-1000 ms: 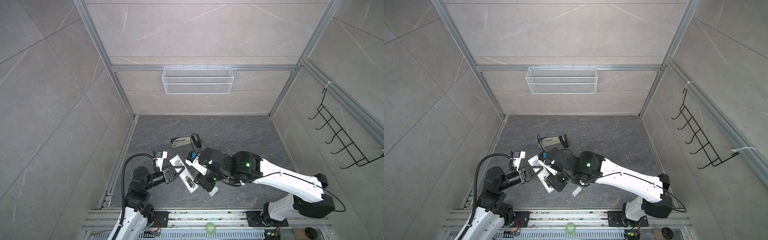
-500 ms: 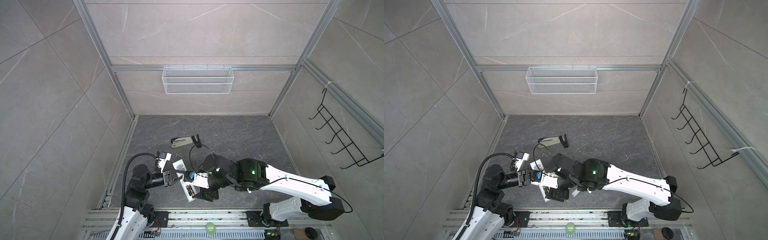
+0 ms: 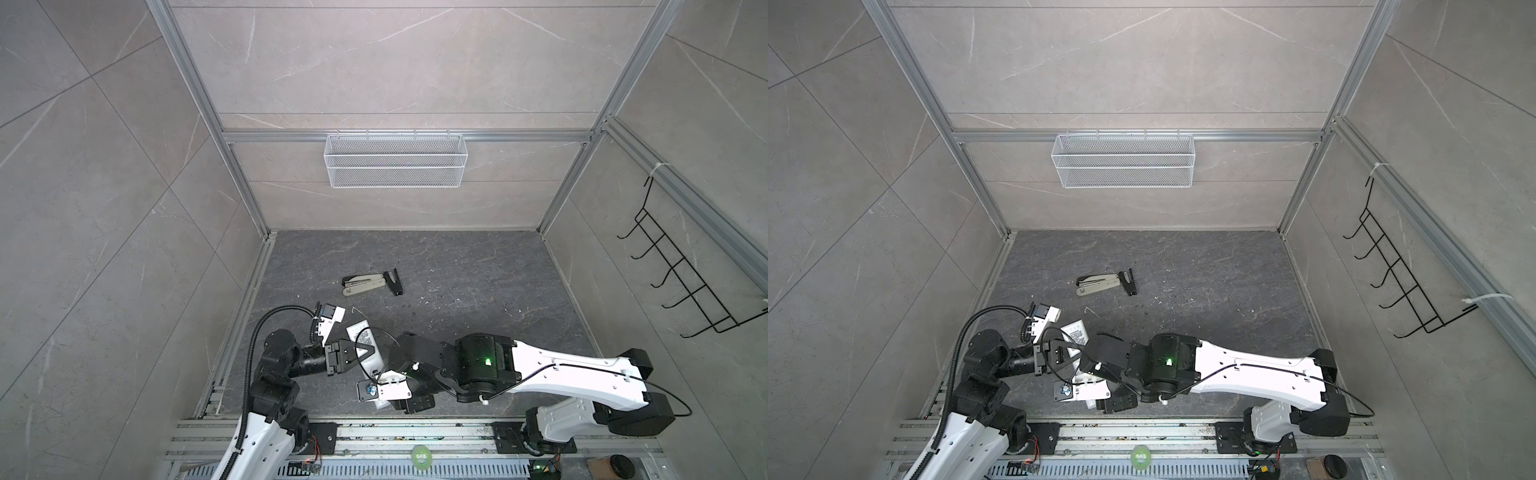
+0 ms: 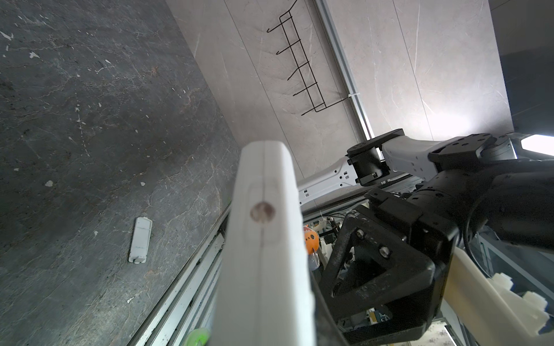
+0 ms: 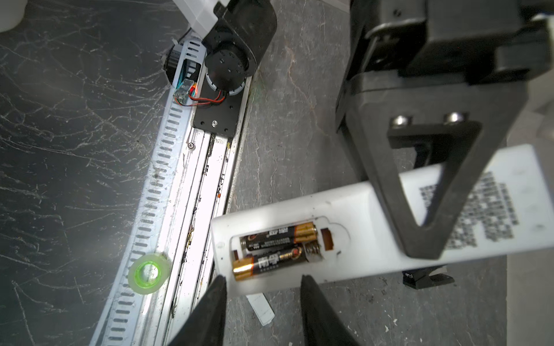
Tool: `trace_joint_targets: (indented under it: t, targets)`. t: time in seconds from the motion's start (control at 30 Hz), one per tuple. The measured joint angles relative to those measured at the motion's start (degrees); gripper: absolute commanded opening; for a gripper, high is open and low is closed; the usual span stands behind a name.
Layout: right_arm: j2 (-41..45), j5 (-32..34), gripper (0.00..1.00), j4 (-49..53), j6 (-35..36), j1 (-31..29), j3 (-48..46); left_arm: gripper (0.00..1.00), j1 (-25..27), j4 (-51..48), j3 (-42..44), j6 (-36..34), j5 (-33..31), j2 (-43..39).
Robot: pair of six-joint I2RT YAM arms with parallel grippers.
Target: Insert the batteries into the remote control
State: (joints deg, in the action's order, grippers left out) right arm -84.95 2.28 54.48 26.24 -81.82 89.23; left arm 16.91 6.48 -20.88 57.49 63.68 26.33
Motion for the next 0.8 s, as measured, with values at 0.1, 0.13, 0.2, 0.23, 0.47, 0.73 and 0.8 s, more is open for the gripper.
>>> trace_joint_targets:
  t: [0.1,0.13,0.2,0.23,0.47,0.73,0.8]
  targets:
    - [-0.15,1.01,0.37,0.68,0.79,-0.20,0.02,0.00,0.17,0.11,0.02,0.09,0.02,0.66]
    - [-0.15,1.33,0.36,0.87,0.98,-0.22,0.02,0.00,0.20,0.11,0.02,0.17,0.04,0.98]
    - [-0.15,1.88,0.36,1.16,1.22,-0.31,0.02,0.00,0.22,0.11,0.02,0.24,0.02,1.44]
    - [-0.15,2.25,0.36,1.25,1.44,-0.37,0.02,0.00,0.22,0.11,0.02,0.33,0.02,1.55]
    - [-0.15,2.67,0.37,1.46,1.90,-1.01,0.02,0.00,0.22,0.09,0.02,0.46,0.02,1.92]
    - [-0.35,2.25,0.35,1.49,1.92,-1.27,0.02,0.00,0.22,0.11,0.02,0.46,0.02,2.14]
    - [-0.57,2.05,0.34,1.49,1.95,-1.29,0.02,0.00,0.22,0.11,0.02,0.46,0.02,2.16]
